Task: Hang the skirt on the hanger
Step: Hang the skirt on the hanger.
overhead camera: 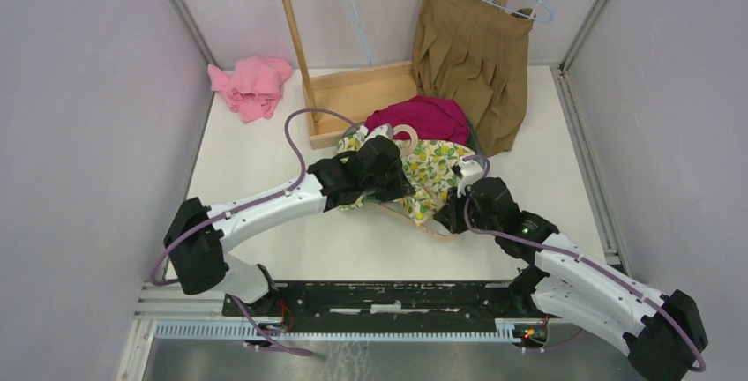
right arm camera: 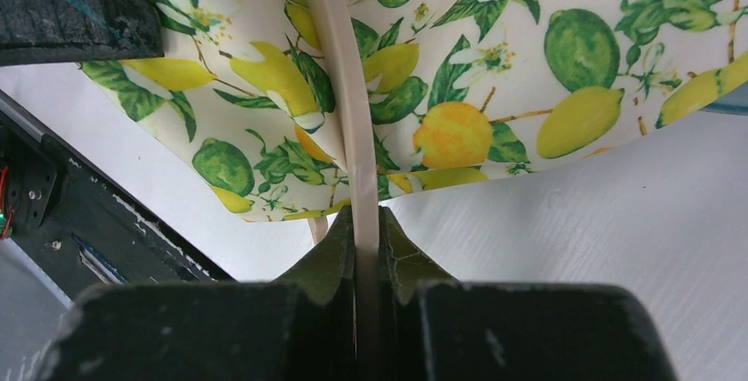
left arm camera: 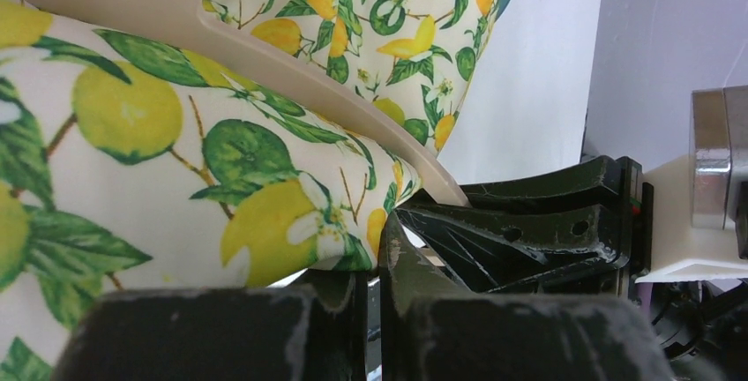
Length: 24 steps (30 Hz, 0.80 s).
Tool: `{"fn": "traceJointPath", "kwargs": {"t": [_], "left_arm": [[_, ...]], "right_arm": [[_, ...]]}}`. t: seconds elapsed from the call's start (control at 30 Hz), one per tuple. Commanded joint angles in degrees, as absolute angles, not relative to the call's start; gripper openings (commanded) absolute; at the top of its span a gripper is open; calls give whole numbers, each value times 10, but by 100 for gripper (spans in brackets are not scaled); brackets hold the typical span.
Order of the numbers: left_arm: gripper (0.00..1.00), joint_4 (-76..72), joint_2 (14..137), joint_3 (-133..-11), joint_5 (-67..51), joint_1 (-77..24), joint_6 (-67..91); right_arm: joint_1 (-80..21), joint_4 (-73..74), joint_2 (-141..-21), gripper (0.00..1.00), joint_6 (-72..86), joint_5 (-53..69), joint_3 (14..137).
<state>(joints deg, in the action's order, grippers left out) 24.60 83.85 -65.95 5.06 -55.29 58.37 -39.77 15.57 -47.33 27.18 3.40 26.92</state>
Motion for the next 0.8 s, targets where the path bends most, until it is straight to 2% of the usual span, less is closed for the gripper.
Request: {"fn": "traceJointPath", "kwargs": {"t": [0.0,0.77], "left_arm": [[3,249,820,-680,40,-551,558],[3,298,746,-697,-1,-550,549]], "right_arm": [[-395,197,-476,1,262,-25,280],[-396,224,-479,1,238,-64,316]]}}
